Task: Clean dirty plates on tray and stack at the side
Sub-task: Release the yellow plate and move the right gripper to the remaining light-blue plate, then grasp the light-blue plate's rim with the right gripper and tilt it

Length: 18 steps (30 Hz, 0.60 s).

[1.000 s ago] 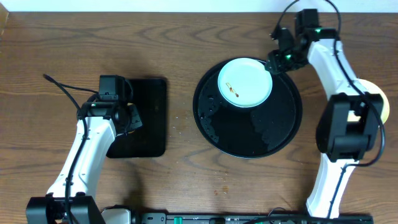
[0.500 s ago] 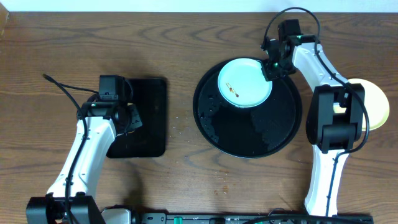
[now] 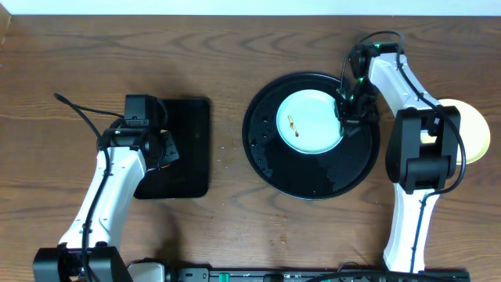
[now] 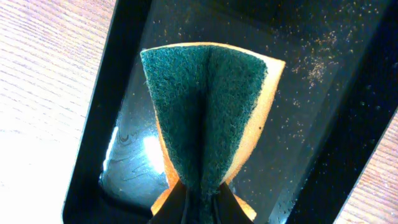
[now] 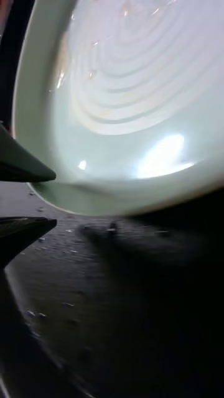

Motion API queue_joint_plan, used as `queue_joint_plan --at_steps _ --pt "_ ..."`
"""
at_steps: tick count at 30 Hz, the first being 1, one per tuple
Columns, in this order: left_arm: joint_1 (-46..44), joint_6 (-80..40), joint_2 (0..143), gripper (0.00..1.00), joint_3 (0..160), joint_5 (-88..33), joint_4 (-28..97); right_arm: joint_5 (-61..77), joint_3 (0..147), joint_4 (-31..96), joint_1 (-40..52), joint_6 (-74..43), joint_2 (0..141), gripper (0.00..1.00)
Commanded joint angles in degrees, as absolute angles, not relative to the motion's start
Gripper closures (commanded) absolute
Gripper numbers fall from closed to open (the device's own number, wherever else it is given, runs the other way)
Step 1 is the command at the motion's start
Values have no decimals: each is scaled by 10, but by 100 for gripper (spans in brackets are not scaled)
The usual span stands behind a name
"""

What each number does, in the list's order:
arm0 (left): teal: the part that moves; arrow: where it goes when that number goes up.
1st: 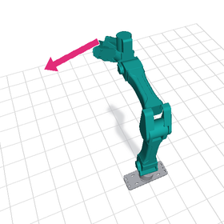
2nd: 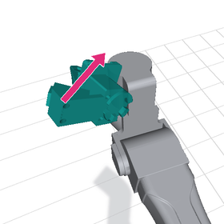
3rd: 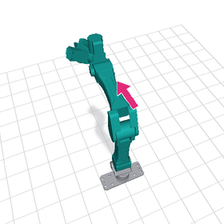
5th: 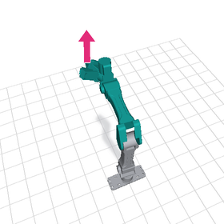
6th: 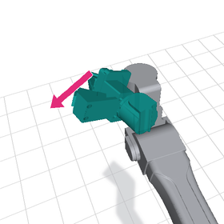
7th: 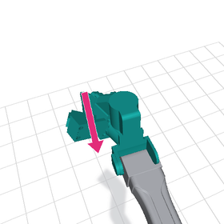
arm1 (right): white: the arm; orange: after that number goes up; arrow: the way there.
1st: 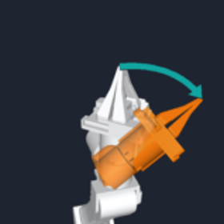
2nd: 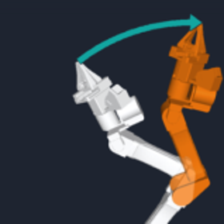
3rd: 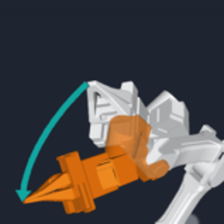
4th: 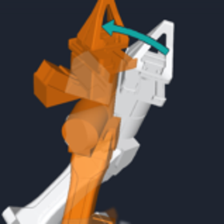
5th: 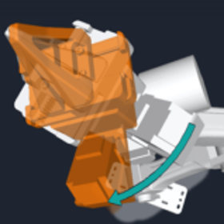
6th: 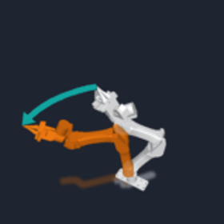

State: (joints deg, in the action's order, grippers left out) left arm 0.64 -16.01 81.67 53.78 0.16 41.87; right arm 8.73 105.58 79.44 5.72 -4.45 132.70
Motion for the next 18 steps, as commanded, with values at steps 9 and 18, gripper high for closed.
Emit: queue_joint_plan --at_steps 9,18 --pt "10 -150 821 92 528 5 413 82 1050 711 60 -11 1305 80" --pt "10 -150 821 92 527 5 402 63 1048 649 61 5 1305 65"
